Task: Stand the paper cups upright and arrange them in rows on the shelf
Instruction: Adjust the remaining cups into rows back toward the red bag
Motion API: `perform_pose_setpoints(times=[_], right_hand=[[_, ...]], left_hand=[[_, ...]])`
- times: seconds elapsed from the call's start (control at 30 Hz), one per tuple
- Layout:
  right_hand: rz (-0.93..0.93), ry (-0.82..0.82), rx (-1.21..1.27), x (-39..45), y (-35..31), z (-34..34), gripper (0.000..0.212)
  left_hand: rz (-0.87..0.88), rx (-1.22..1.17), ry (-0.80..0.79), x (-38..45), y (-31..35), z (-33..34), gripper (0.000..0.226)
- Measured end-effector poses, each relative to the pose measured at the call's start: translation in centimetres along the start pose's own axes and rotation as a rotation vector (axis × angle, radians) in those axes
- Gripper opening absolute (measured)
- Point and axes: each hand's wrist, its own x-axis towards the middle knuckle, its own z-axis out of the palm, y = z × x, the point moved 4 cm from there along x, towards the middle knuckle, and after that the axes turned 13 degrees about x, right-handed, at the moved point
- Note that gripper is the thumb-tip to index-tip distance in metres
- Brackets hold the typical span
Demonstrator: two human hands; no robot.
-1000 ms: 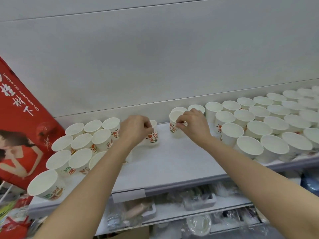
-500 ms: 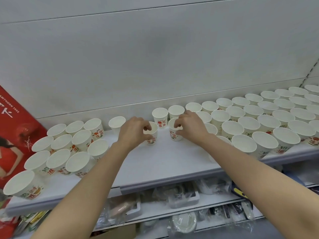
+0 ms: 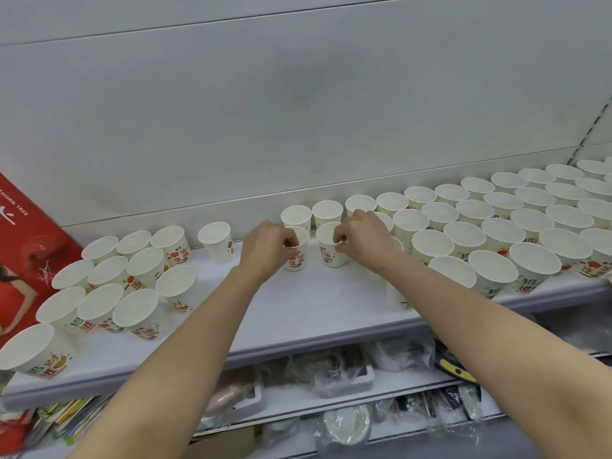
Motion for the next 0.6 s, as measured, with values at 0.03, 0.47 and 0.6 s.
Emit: perform_pose_setpoints(times=[0.03,0.47,0.6], right_hand=[[-0.010,0.008,0.003,0.1,0.0,0.1,0.003],[-0.044,0.053,-0.036,0.1,1.0,1.0,0.011],[-0.062,0.075,0.014,0.1,1.1,1.0,0.008]], left_hand=[[-0.005,0.001,0.000,0.1,0.0,0.2,0.010],[-0.018,0.012,0.029,0.8,2.0,0.8,0.008],[-0.024,-0.039,0.055,-0.2,1.6,0.6,0.025]])
